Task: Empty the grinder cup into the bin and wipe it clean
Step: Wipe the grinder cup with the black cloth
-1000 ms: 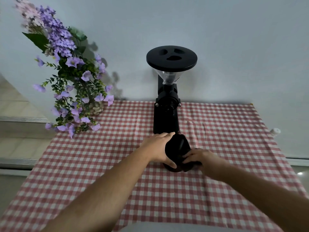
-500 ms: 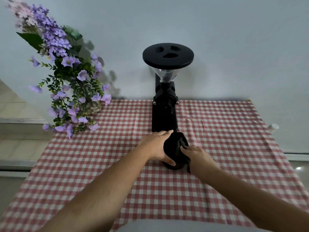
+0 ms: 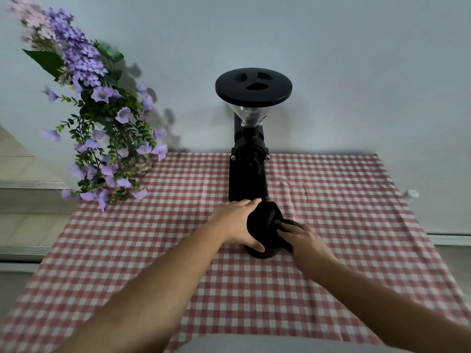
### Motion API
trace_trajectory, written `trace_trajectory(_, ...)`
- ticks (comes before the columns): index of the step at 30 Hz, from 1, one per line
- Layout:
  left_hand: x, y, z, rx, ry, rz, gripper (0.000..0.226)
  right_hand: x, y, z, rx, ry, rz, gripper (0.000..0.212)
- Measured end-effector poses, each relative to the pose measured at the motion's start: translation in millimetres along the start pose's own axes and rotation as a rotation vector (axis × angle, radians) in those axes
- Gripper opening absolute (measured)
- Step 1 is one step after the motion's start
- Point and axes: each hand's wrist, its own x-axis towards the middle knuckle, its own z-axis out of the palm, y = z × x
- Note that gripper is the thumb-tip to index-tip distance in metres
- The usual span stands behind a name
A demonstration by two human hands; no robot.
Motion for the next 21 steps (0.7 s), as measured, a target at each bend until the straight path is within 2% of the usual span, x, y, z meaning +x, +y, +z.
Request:
trace_trajectory(3, -1, 1, -1, -0.006, -0.002, -0.003, 0.136, 8, 4, -32, 0.284, -0.236, -0.003, 0.045)
trace_trajectory(4, -2, 2, -2, -0.017, -0.004, -0.001, 0.136, 13, 7, -47, 0.35, -0.252, -0.029, 0.047)
trace_trajectory(7, -4, 2, -3, -0.096, -0.008, 0.012, 0.132, 30, 8, -69, 0.474, -0.037, -0.045, 0.049)
trace_trajectory(9, -6, 3, -3, -0.113, 0.008, 0.002, 0.13, 35, -6, -59, 0.288, 0.023, -0.048, 0.051)
trace_trajectory(11, -7, 3, -2, -0.104, 0.011, -0.008, 0.132, 37, -19, -37, 0.067, -0.013, -0.106, 0.054)
trace_trajectory(14, -5, 4, -2, -0.088, 0.009, -0.012, 0.135, 34, -32, -21, 0.116, 0.015, -0.201, 0.046)
trace_trajectory(16, -4, 3, -2, -0.068, 0.0, -0.018, 0.135, 29, -37, -17, 0.106, -0.036, -0.319, 0.043)
trace_trajectory(19, -5, 3, 0, -0.089, 0.011, -0.016, 0.133, 39, -24, -29, -0.08, -0.047, -0.398, 0.051)
trace_trajectory(21, -5, 3, 1, -0.116, 0.027, -0.019, 0.131, 51, -15, -43, -0.191, -0.042, -0.363, 0.054)
